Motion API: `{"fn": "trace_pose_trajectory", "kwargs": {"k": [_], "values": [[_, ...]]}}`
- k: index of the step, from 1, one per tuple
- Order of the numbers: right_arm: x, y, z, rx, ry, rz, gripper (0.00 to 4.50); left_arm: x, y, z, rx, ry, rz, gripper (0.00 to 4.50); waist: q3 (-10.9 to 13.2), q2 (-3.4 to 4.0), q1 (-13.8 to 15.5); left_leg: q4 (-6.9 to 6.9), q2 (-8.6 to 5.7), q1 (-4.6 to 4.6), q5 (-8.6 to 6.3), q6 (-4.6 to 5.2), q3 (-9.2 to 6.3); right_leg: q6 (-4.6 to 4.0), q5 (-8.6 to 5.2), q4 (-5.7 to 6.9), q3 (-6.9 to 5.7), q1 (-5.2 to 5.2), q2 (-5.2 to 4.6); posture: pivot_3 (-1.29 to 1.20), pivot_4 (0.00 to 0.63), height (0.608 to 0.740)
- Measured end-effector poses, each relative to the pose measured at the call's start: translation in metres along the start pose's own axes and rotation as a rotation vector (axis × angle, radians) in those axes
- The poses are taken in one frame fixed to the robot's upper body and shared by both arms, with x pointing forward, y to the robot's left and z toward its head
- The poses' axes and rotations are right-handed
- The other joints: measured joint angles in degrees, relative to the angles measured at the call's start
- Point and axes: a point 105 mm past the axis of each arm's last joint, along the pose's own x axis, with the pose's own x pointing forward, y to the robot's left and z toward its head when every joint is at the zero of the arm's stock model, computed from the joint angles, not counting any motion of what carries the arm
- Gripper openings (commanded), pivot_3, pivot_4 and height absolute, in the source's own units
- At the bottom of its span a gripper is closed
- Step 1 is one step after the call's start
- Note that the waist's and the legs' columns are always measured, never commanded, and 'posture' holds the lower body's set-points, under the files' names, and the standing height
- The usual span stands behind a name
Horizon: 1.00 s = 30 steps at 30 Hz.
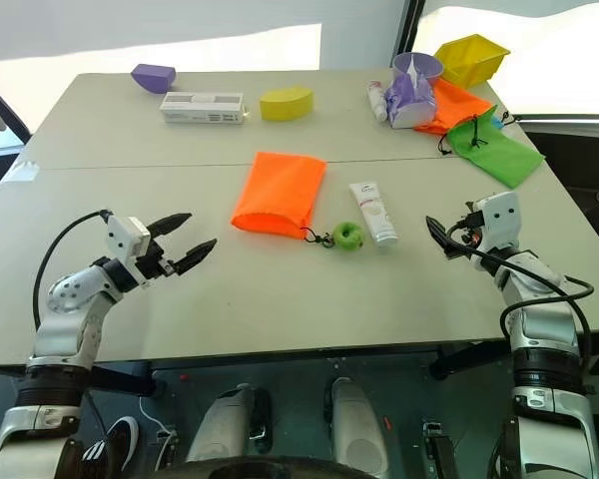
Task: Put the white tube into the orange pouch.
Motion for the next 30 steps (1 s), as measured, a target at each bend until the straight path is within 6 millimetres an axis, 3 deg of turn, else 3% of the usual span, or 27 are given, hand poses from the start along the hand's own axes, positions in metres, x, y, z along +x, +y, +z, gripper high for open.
{"fn": "trace_pose_trajectory", "kwargs": {"k": [3, 7, 12, 14, 17, 21, 24, 30], "values": [[-0.002, 0.006, -0.001, 0.001, -0.003, 0.038, 4.41, 0.0, 0.0, 0.003, 0.019, -0.016, 0.0, 3.87, 0.0, 0.0, 0.07, 0.0, 0.0, 0.0, 0.0, 0.0, 0.0, 0.0, 0.0, 0.0, 0.0, 0.0, -0.01, 0.0, 0.15, 0.74], [-0.01, 0.028, 0.002, 0.009, -0.036, 0.179, 4.41, 0.001, 0.001, 0.006, 0.035, -0.031, 0.006, 3.87, 0.0, 0.0, 0.14, 0.0, 0.0, -0.01, 0.0, 0.0, 0.0, 0.01, -0.01, -0.01, 0.0, 0.01, -0.01, 0.0, 0.15, 0.74], [-0.014, 0.034, 0.009, -0.009, -0.054, 0.222, 4.41, 0.008, 0.003, 0.008, 0.048, -0.042, 0.021, 3.87, 0.0, 0.0, 0.08, 0.03, -0.02, 0.01, 0.0, 0.0, 0.01, 0.0, 0.01, 0.01, 0.0, 0.02, -0.02, 0.0, 0.15, 0.74], [-0.02, 0.046, 0.013, -0.038, -0.058, 0.29, 4.41, 0.018, 0.003, 0.008, 0.083, -0.037, 0.028, 3.87, 0.0, 0.01, 0.35, 0.03, -0.02, 0.0, 0.0, 0.0, -0.04, 0.0, 0.0, 0.03, -0.05, 0.03, -0.01, 0.0, 0.15, 0.74], [-0.026, 0.081, 0.028, -0.088, -0.107, 0.435, 4.41, 0.041, -0.003, 0.009, 0.152, -0.038, 0.015, 3.87, 0.0, 0.0, 0.41, 0.03, -0.02, 0.0, 0.0, 0.0, -0.07, 0.0, 0.0, 0.02, -0.07, 0.06, 0.03, 0.0, 0.15, 0.74], [-0.026, 0.107, 0.033, -0.121, -0.12, 0.497, 4.41, 0.069, -0.011, 0.012, 0.198, -0.04, -0.003, 3.87, 0.01, 0.0, 0.17, 0.05, -0.05, -0.01, 0.0, 0.0, -0.02, 0.01, 0.01, -0.02, -0.04, 0.07, 0.0, 0.0, 0.15, 0.74], [-0.023, 0.112, 0.036, -0.112, -0.134, 0.477, 4.41, 0.081, -0.01, 0.01, 0.266, -0.003, -0.007, 3.87, 0.01, 0.0, 0.2, 0.05, -0.06, 0.0, 0.0, 0.0, -0.03, 0.02, 0.01, -0.01, -0.05, 0.05, 0.01, 0.0, 0.15, 0.74], [-0.023, 0.109, 0.035, -0.114, -0.128, 0.446, 4.41, 0.085, -0.01, -0.001, 0.274, 0.044, -0.012, 3.87, 0.01, 0.0, 0.22, 0.04, -0.04, -0.02, 0.0, 0.0, -0.02, 0.03, 0.0, -0.01, -0.05, 0.03, 0.02, 0.0, 0.15, 0.74]]}}
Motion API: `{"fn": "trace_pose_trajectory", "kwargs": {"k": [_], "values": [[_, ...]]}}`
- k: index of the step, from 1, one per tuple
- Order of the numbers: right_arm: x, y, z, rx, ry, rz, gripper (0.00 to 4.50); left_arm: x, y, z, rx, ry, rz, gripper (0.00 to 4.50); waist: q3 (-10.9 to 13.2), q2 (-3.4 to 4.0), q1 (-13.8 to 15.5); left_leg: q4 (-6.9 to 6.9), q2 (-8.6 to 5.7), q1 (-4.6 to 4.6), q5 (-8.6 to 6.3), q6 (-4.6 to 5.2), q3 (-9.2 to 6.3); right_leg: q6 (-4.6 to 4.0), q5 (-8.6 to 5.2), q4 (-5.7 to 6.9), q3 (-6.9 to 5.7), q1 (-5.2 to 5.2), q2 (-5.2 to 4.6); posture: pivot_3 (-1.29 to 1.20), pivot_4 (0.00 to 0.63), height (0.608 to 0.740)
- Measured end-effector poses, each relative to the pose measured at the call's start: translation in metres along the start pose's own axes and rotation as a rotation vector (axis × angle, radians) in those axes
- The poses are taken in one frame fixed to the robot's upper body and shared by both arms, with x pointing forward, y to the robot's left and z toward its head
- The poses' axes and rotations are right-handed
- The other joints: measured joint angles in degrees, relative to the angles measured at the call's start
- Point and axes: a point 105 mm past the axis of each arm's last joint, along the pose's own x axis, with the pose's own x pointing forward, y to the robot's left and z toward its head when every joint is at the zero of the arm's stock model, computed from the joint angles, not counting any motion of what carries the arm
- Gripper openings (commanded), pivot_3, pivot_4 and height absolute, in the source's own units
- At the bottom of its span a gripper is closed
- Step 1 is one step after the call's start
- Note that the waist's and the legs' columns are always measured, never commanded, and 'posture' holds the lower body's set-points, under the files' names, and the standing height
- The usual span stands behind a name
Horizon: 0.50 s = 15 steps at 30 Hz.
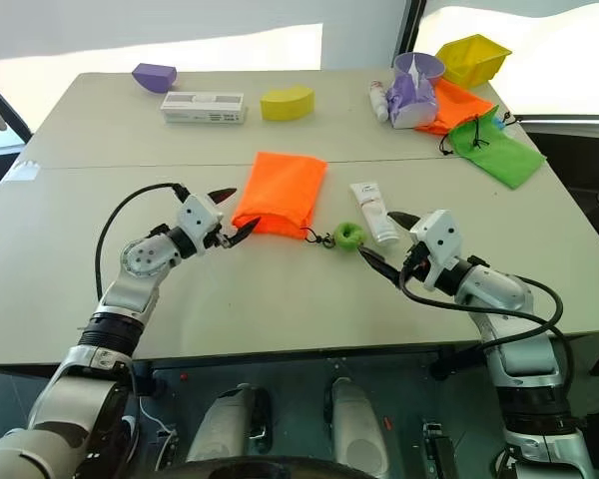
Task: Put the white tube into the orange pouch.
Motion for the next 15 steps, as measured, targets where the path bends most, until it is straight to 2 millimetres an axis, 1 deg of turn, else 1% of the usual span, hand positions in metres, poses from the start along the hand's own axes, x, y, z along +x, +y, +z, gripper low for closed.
{"fn": "trace_pose_trajectory", "kwargs": {"k": [4, 7, 10, 12, 13, 15], "values": [[-0.001, -0.001, -0.001, -0.004, 0.004, -0.015, 4.41, 0.003, 0.008, 0.003, 0.045, 0.017, 0.004, 3.87, 0.0, 0.0, 0.01, 0.01, -0.01, 0.02, 0.0, 0.0, 0.0, -0.01, 0.01, 0.01, 0.0, 0.03, -0.01, 0.0, 0.15, 0.74], [-0.001, -0.002, -0.001, -0.013, 0.006, -0.028, 4.41, 0.0, 0.013, -0.003, 0.065, 0.059, 0.017, 3.87, 0.0, 0.0, -0.1, 0.0, 0.0, 0.02, 0.0, 0.0, 0.0, -0.01, 0.0, 0.01, 0.0, 0.02, -0.01, 0.0, 0.15, 0.74], [0.0, -0.003, -0.001, -0.022, 0.006, -0.032, 4.5, -0.003, 0.007, -0.01, 0.048, 0.09, 0.002, 3.07, 0.0, 0.0, -0.05, 0.0, 0.0, 0.0, 0.0, 0.0, 0.0, 0.01, -0.01, 0.0, 0.0, 0.01, -0.01, 0.0, 0.15, 0.74], [0.0, -0.003, -0.001, -0.024, 0.006, -0.034, 4.5, -0.004, 0.002, -0.014, 0.033, 0.107, -0.015, 2.02, 0.0, 0.0, -0.03, 0.0, 0.0, 0.0, 0.0, 0.0, 0.0, 0.01, -0.01, 0.01, 0.0, 0.0, -0.01, 0.0, 0.15, 0.74], [0.0, -0.003, 0.0, -0.025, 0.005, -0.033, 4.5, -0.005, 0.0, -0.015, 0.03, 0.111, -0.018, 1.6, 0.0, 0.0, -0.03, 0.0, 0.0, 0.0, 0.0, 0.0, 0.0, 0.01, -0.01, 0.01, 0.0, 0.01, -0.01, 0.0, 0.15, 0.74], [0.001, -0.003, 0.0, -0.027, 0.003, -0.033, 4.5, -0.006, 0.0, -0.018, 0.021, 0.127, -0.015, 0.51, 0.0, 0.0, -0.02, 0.01, 0.0, 0.01, 0.0, 0.0, 0.0, 0.0, 0.0, 0.01, 0.0, 0.02, -0.01, 0.0, 0.15, 0.74]]}}
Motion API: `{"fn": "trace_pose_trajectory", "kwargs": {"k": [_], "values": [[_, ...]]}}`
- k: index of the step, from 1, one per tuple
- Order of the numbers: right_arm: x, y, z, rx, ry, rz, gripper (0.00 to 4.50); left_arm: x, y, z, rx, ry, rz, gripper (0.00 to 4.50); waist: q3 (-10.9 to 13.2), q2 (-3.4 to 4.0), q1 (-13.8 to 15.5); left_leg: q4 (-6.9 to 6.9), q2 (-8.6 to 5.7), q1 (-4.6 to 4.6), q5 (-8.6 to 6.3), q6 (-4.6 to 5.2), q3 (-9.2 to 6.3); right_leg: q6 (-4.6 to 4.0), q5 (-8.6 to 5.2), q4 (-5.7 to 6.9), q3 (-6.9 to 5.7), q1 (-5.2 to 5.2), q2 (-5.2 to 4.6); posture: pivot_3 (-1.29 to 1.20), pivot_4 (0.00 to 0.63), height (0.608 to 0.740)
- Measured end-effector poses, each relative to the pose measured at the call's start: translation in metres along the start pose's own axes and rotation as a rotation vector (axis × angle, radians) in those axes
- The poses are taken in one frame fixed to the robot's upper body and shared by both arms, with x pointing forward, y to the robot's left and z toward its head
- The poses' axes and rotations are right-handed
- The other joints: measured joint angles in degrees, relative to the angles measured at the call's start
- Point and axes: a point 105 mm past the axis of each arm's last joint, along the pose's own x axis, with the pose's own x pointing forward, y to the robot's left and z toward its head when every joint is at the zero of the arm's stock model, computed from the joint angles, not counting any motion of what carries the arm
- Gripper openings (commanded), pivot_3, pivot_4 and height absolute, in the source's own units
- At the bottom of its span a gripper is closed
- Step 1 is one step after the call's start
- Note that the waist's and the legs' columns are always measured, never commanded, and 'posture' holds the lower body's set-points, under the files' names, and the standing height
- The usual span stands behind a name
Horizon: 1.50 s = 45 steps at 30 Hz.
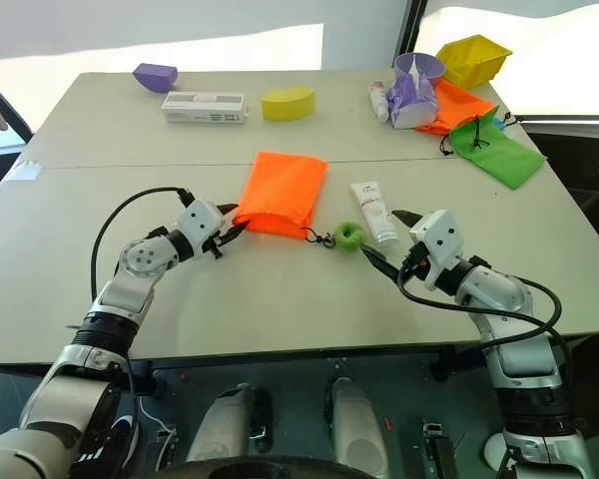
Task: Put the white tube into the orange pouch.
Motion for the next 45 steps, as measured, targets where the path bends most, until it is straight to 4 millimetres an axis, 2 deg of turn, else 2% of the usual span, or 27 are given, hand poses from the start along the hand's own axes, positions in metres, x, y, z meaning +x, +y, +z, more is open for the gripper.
{"fn": "trace_pose_trajectory", "kwargs": {"k": [1, 10, 16, 21, 27, 30, 34, 40, 45], "values": [[0.0, 0.0, 0.0, 0.0, 0.0, 0.0, 4.5, 0.0, 0.0, 0.0, -0.002, 0.002, 0.002, 0.02, 0.0, 0.0, 0.0, 0.0, 0.0, 0.0, 0.0, 0.0, 0.0, 0.0, 0.0, 0.01, 0.0, 0.0, 0.0, 0.0, 0.15, 0.74], [0.007, -0.006, 0.007, -0.033, -0.013, -0.038, 4.5, -0.001, -0.003, 0.005, -0.029, -0.009, -0.02, 0.02, 0.0, 0.0, -0.03, 0.0, 0.0, 0.0, 0.0, 0.0, 0.0, 0.0, 0.0, 0.01, 0.0, -0.01, 0.01, 0.0, 0.15, 0.74], [0.007, -0.013, -0.01, 0.007, 0.085, -0.088, 4.5, -0.004, -0.009, 0.019, -0.034, -0.052, -0.055, 0.02, 0.0, 0.0, 0.01, 0.01, 0.0, 0.0, 0.0, 0.0, 0.01, 0.0, 0.0, 0.01, 0.01, 0.01, -0.03, 0.0, 0.15, 0.74], [0.007, -0.024, -0.011, 0.071, 0.171, -0.183, 4.5, -0.007, -0.014, 0.027, -0.038, -0.068, -0.073, 0.02, 0.0, 0.0, -0.06, 0.0, 0.02, 0.01, 0.0, 0.0, -0.02, -0.01, 0.0, 0.04, 0.01, -0.02, -0.02, 0.0, 0.15, 0.74], [0.011, -0.013, -0.009, 0.175, 0.269, -0.242, 4.5, -0.011, -0.018, 0.031, -0.047, -0.069, -0.084, 0.02, 0.0, 0.0, -0.16, 0.0, 0.05, 0.0, 0.0, 0.0, -0.01, -0.01, 0.0, 0.05, 0.02, -0.05, 0.0, 0.0, 0.15, 0.74], [0.018, -0.009, -0.007, 0.271, 0.307, -0.263, 4.5, -0.013, -0.028, 0.035, -0.06, -0.085, -0.102, 0.02, 0.0, 0.01, -0.19, 0.0, 0.05, -0.01, 0.0, 0.0, -0.01, -0.02, 0.01, 0.05, 0.03, -0.05, -0.04, 0.0, 0.15, 0.74], [0.023, -0.014, -0.001, 0.234, 0.357, -0.291, 4.5, -0.013, -0.031, 0.035, -0.077, -0.087, -0.108, 0.02, 0.0, 0.01, 0.0, 0.0, 0.02, -0.02, 0.0, 0.0, -0.02, -0.02, 0.0, 0.02, 0.01, -0.05, -0.06, 0.0, 0.15, 0.74], [0.027, -0.022, -0.026, 0.203, 0.484, -0.345, 4.5, -0.014, -0.035, 0.037, -0.079, -0.095, -0.108, 0.02, 0.0, 0.01, -0.13, -0.01, 0.01, -0.06, 0.0, 0.0, 0.0, -0.01, 0.0, -0.02, 0.01, -0.08, -0.05, 0.0, 0.15, 0.74], [0.027, -0.026, -0.033, 0.187, 0.512, -0.356, 4.5, -0.014, -0.038, 0.041, -0.08, -0.111, -0.109, 0.02, 0.0, 0.01, -0.13, -0.01, 0.01, -0.05, 0.0, 0.0, -0.01, -0.01, 0.0, -0.01, 0.01, -0.07, -0.02, 0.0, 0.15, 0.74]]}}
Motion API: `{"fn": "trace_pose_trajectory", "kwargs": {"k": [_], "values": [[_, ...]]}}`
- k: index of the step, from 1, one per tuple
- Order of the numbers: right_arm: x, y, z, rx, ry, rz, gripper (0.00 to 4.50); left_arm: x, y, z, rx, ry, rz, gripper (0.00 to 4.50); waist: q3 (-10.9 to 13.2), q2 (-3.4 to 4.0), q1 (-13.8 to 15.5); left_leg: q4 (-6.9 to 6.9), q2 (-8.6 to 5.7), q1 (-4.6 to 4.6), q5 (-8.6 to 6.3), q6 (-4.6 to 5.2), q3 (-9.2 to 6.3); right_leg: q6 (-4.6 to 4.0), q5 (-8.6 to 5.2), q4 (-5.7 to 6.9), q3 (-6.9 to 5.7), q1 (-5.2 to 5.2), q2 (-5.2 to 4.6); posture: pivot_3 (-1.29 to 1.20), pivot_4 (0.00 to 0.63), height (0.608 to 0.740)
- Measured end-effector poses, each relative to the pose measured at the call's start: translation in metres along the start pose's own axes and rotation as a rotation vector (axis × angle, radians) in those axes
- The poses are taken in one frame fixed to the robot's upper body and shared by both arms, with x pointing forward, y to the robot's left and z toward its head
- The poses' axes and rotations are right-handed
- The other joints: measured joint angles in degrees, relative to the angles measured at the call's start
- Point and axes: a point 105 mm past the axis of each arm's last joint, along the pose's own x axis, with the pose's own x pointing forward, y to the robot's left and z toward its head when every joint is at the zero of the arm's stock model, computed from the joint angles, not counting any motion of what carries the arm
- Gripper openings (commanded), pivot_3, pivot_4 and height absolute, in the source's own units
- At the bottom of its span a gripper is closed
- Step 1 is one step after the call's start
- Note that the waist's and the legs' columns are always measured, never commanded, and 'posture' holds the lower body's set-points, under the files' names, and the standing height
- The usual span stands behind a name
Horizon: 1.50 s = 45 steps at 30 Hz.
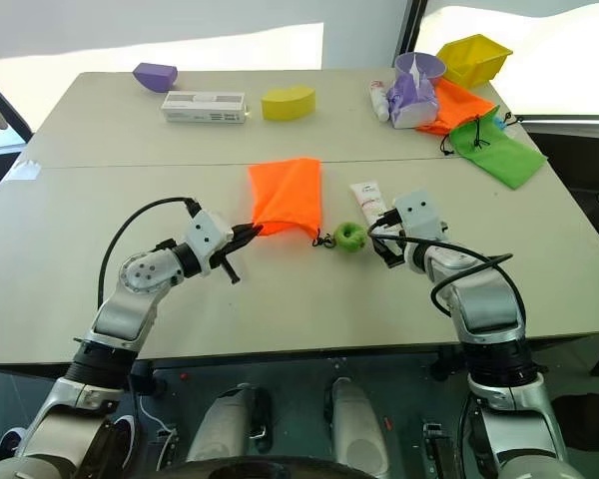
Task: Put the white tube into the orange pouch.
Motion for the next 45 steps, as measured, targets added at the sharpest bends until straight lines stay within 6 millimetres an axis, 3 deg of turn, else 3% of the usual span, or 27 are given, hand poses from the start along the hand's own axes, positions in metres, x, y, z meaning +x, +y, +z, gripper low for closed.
{"fn": "trace_pose_trajectory", "kwargs": {"k": [5, 8, 12, 25, 28, 31, 41, 45], "values": [[0.002, 0.005, -0.002, 0.009, 0.01, 0.02, 4.5, 0.001, -0.002, 0.0, -0.01, -0.002, -0.001, 0.02, 0.0, 0.0, -0.07, 0.0, 0.01, 0.01, 0.0, 0.0, -0.01, 0.0, 0.0, 0.01, 0.0, 0.0, 0.01, 0.0, 0.15, 0.74], [0.003, 0.007, 0.003, 0.013, -0.003, 0.029, 3.72, 0.001, -0.002, 0.0, -0.013, -0.002, 0.0, 0.0, 0.0, 0.0, -0.06, 0.0, 0.01, 0.0, 0.0, 0.0, -0.01, 0.0, 0.0, 0.01, 0.0, 0.0, 0.02, 0.0, 0.15, 0.74], [0.003, 0.007, 0.007, 0.011, -0.015, 0.034, 1.74, 0.001, -0.002, -0.001, -0.013, -0.002, 0.0, 0.0, 0.0, 0.0, -0.04, 0.0, 0.01, 0.0, 0.0, 0.0, 0.0, 0.0, 0.0, 0.0, 0.0, 0.0, 0.01, 0.0, 0.15, 0.74], [-0.002, 0.005, 0.012, 0.013, -0.043, 0.048, 1.74, 0.001, -0.002, 0.002, -0.021, -0.009, 0.01, 0.0, -0.03, -0.04, -0.05, 0.0, 0.02, 0.01, 0.0, 0.0, -0.02, 0.0, 0.0, -0.03, -0.01, 0.03, 0.0, 0.0, 0.15, 0.74], [-0.003, 0.01, 0.013, 0.023, -0.057, 0.1, 2.52, 0.001, -0.002, 0.002, -0.023, -0.01, 0.01, 0.0, -0.03, -0.04, -0.04, 0.0, 0.02, 0.01, 0.0, 0.0, -0.03, 0.0, 0.0, -0.03, -0.01, 0.03, 0.0, 0.0, 0.15, 0.74], [-0.004, 0.01, 0.012, 0.021, -0.052, 0.097, 3.97, -0.001, -0.004, 0.001, -0.033, -0.013, 0.008, 0.0, -0.02, -0.04, -0.04, 0.0, 0.03, 0.01, 0.0, 0.0, -0.03, 0.0, 0.0, -0.02, -0.01, 0.02, 0.0, 0.0, 0.15, 0.74], [-0.003, -0.002, 0.01, 0.019, -0.016, 0.037, 3.97, -0.002, -0.005, 0.0, -0.038, -0.008, 0.008, 0.0, -0.02, -0.03, -0.08, -0.04, 0.03, 0.0, 0.0, 0.0, -0.02, 0.0, 0.0, -0.03, -0.01, -0.03, 0.0, 0.0, 0.15, 0.74], [0.001, -0.003, -0.001, 0.081, 0.034, 0.034, 3.97, -0.002, -0.006, 0.001, -0.036, -0.013, 0.007, 0.0, -0.02, -0.02, -0.05, -0.04, 0.03, -0.01, 0.0, 0.0, -0.01, 0.0, 0.0, -0.03, -0.01, -0.03, 0.0, 0.0, 0.15, 0.74]]}}
